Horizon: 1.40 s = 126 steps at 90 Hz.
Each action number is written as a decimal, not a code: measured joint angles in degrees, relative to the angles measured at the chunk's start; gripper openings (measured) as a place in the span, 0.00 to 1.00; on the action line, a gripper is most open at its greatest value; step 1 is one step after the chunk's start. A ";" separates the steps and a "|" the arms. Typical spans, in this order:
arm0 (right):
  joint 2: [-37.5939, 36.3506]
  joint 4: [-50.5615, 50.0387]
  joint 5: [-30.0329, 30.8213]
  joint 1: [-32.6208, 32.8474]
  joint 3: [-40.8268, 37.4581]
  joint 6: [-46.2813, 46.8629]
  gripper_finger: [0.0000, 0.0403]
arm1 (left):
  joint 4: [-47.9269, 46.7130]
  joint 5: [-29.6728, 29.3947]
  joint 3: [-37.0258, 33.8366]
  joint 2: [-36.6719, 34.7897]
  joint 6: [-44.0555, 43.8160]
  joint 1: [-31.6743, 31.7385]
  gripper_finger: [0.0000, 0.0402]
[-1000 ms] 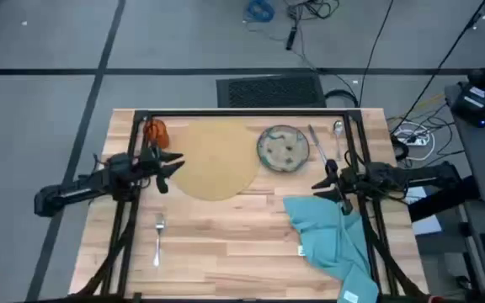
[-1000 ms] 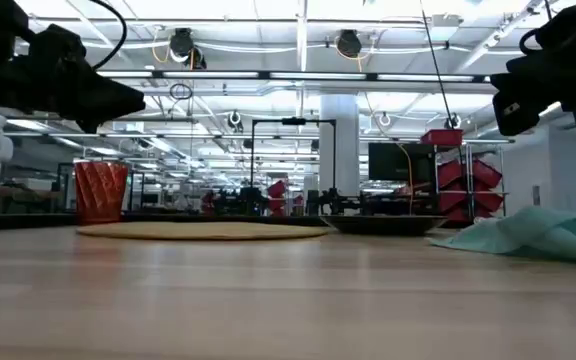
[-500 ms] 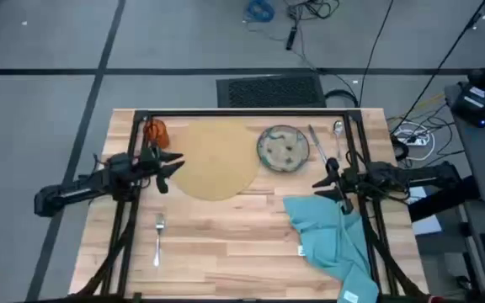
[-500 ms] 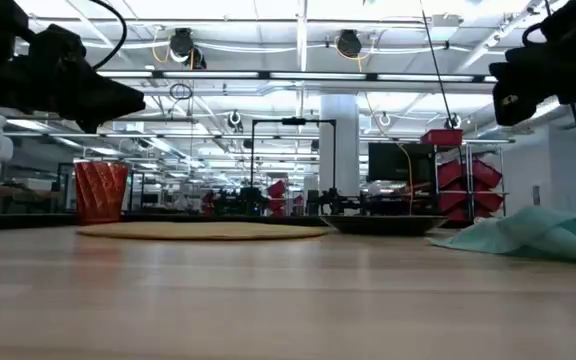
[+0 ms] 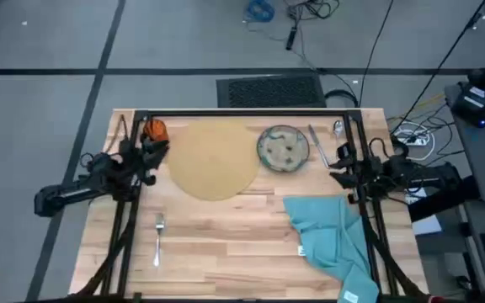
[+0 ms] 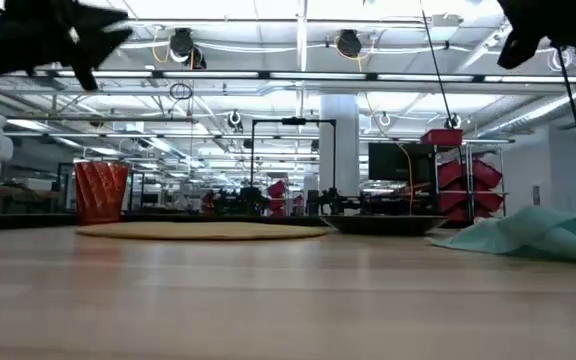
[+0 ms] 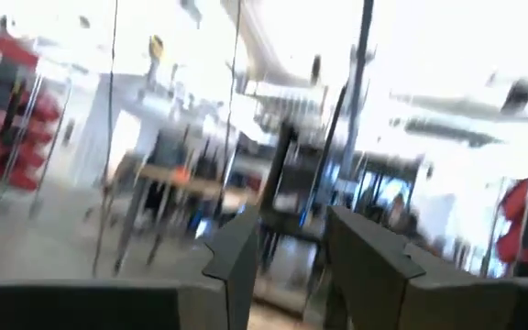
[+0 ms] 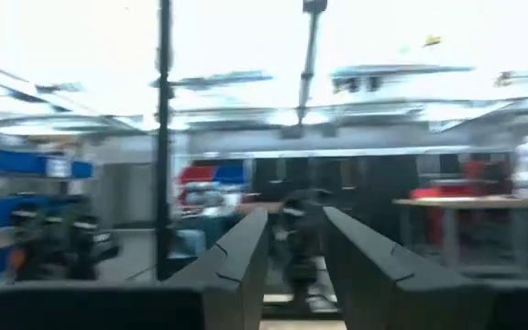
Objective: Set table place
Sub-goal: Move the brown mat to the bottom center
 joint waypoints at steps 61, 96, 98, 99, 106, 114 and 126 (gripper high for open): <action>43.35 -11.84 2.69 -12.85 41.04 -19.20 0.23 | -11.47 -7.12 41.36 34.24 19.46 0.04 0.29; 54.51 -12.49 2.95 -15.57 48.15 -22.04 0.23 | -6.26 -8.11 44.37 46.31 20.22 0.68 0.29; 54.92 -13.32 3.44 -15.81 48.15 -21.27 0.23 | -8.25 -8.94 44.80 47.42 18.93 1.02 0.29; 55.15 -13.81 3.78 -15.95 48.15 -20.69 0.23 | -9.46 -9.27 44.97 47.99 18.27 1.22 0.29; 56.48 -20.00 6.23 -17.58 48.22 -15.73 0.23 | -16.84 -9.76 45.60 53.66 12.47 2.74 0.29; 58.00 -29.79 8.88 -20.34 48.22 -9.44 0.23 | -20.60 -7.18 45.84 62.21 5.29 4.60 0.29; 59.63 -44.49 11.51 -25.50 48.19 -0.16 0.23 | -19.42 2.23 47.53 75.55 -3.15 6.89 0.29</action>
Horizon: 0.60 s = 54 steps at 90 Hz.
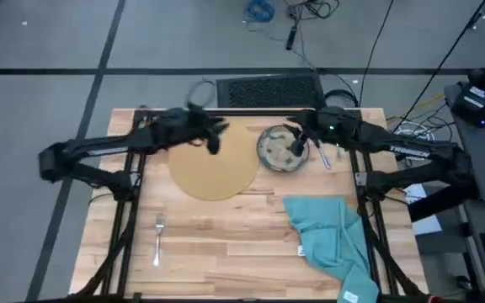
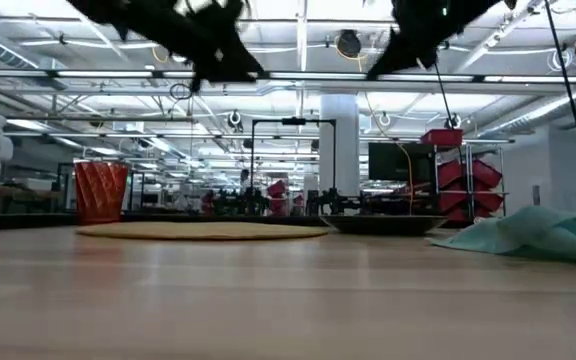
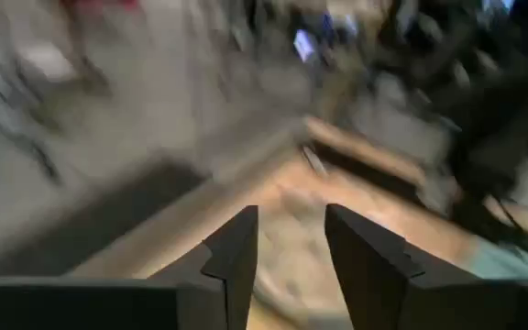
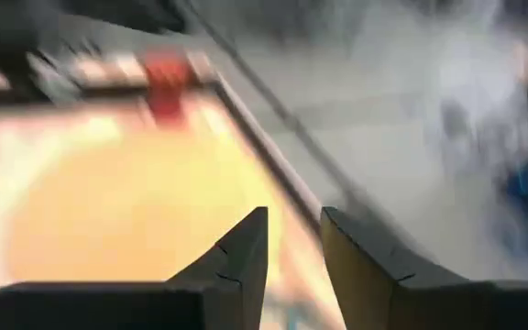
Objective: Set table place
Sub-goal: Move the brown mat to the bottom center
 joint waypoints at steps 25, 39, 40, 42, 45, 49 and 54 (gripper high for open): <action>1.12 -18.03 -1.38 -7.18 -0.04 6.59 0.23 | -0.57 5.59 10.60 20.33 -4.91 1.99 0.29; 1.14 -18.28 -5.92 -8.88 -0.04 6.14 0.23 | -12.91 6.94 15.51 25.23 -1.67 2.40 0.29; 1.14 -18.28 -6.10 -8.89 -0.04 6.05 0.23 | -14.26 6.97 15.64 25.25 -1.19 2.34 0.29; 1.14 -18.26 -6.31 -8.88 -0.04 5.88 0.23 | -17.10 7.10 15.83 25.23 -0.29 2.15 0.29; 1.14 -18.28 -6.37 -8.87 -0.04 5.58 0.23 | -21.52 7.16 15.93 25.11 1.17 1.73 0.29; 1.14 -18.40 -6.54 -8.84 -0.04 5.13 0.23 | -27.01 7.15 15.99 25.03 3.06 0.88 0.29; 1.14 -18.35 -6.52 -8.85 -0.04 4.33 0.23 | -33.97 7.16 15.99 25.06 4.35 -0.62 0.29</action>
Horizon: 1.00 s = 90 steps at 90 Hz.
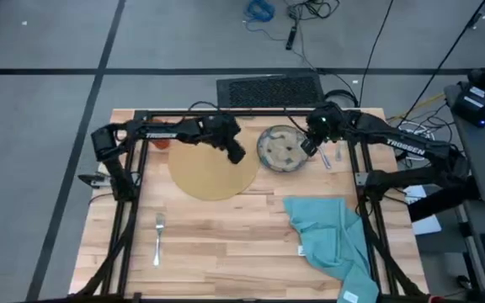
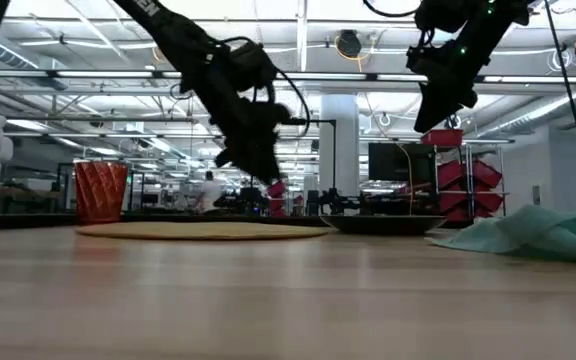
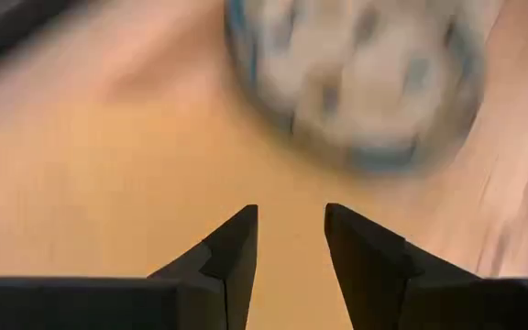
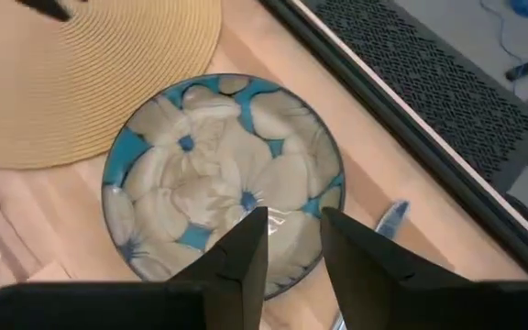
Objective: Set table place
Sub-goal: Move the brown mat to the bottom center
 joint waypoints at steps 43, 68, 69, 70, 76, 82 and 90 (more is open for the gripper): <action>0.19 1.85 0.02 0.00 0.00 -1.04 0.23 | -12.49 -15.32 -0.06 0.78 4.42 -29.63 0.29; 0.28 2.98 -4.43 0.02 0.00 -0.57 0.23 | -12.77 -20.23 -0.39 6.32 2.71 -29.89 0.29; 0.28 2.89 -4.44 0.02 0.00 -0.55 0.23 | -12.73 -20.24 -0.39 6.35 2.70 -29.89 0.29; 0.28 2.80 -4.44 0.02 0.00 -0.54 0.23 | -12.71 -20.25 -0.38 6.39 2.69 -29.89 0.29; 0.28 2.31 -4.42 0.00 0.00 -0.53 0.23 | -12.56 -20.33 -0.36 6.52 2.69 -30.16 0.29; 0.28 2.03 -4.42 0.00 0.00 -0.56 0.23 | -12.33 -20.64 -0.43 6.69 2.69 -30.35 0.29; 0.28 2.09 -4.25 0.01 0.00 -0.85 0.23 | -11.82 -20.63 -0.65 6.97 2.69 -30.35 0.29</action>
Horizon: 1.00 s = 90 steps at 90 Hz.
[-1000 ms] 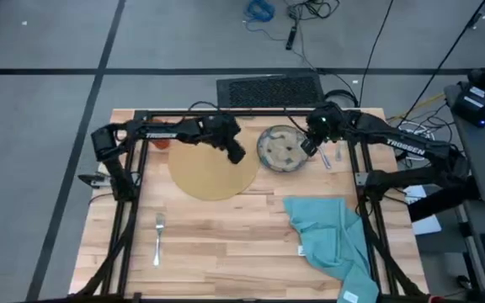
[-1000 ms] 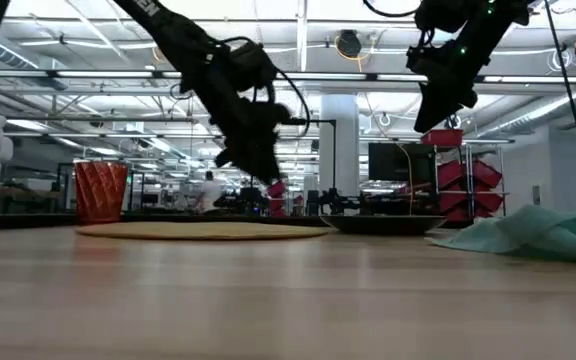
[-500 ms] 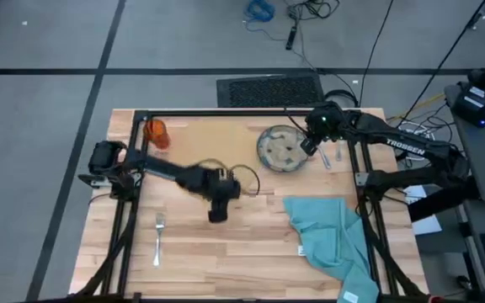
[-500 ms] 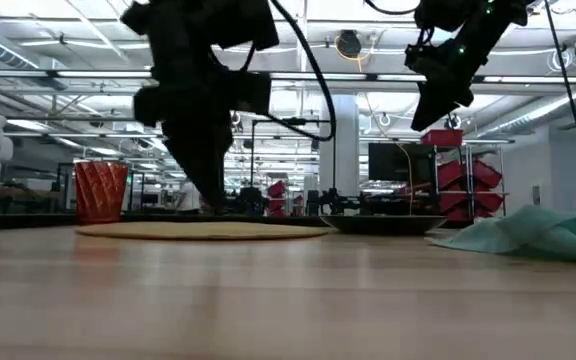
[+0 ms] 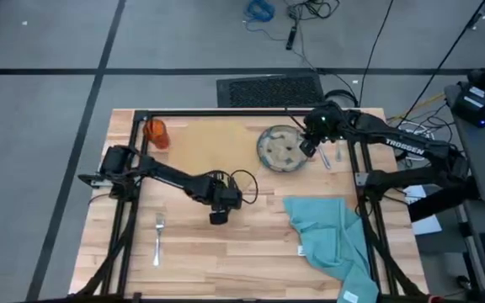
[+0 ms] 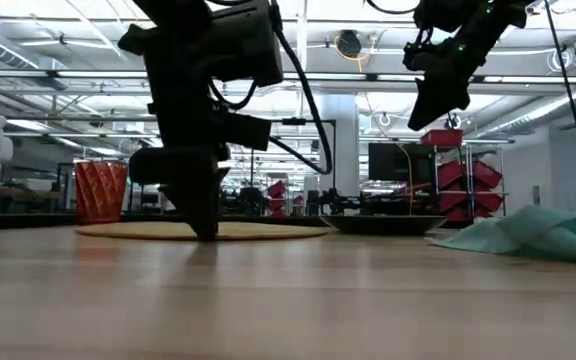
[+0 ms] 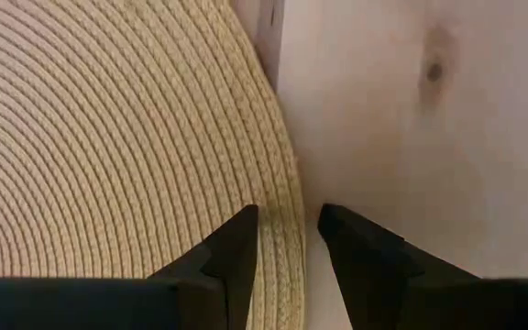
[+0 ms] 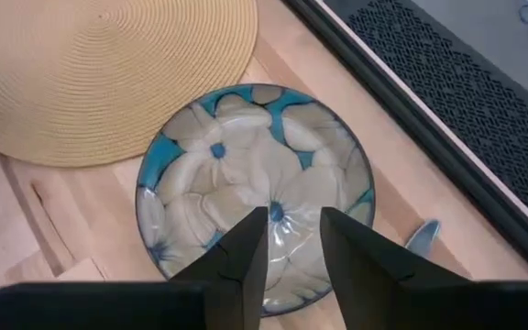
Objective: Set table place
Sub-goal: Move the brown mat to the bottom center
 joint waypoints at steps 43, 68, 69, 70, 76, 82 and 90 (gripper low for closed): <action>0.00 0.31 0.07 -0.01 0.00 -0.52 0.23 | -0.06 1.85 0.16 -0.17 -0.50 1.18 0.00; -0.07 1.40 0.11 -0.76 0.00 -2.12 0.23 | 0.67 13.11 2.95 -4.73 -5.71 -5.19 0.00; -0.07 1.49 0.13 -0.84 0.00 -2.12 0.23 | 0.70 13.53 3.03 -4.76 -6.06 -5.52 0.00; -0.07 1.57 0.17 -0.93 0.00 -2.12 0.23 | 0.86 13.98 3.08 -4.76 -6.47 -5.86 0.00; -0.07 1.68 0.18 -1.51 0.00 -2.14 0.23 | 2.23 16.47 3.36 -4.62 -8.90 -8.13 0.00; -0.10 2.03 0.12 -2.29 0.00 -2.30 0.23 | 3.09 18.07 3.45 -4.57 -11.67 -10.54 0.00; -0.11 2.07 0.00 -3.04 -0.02 -2.29 0.23 | 5.77 18.91 3.52 -4.59 -15.21 -13.47 0.00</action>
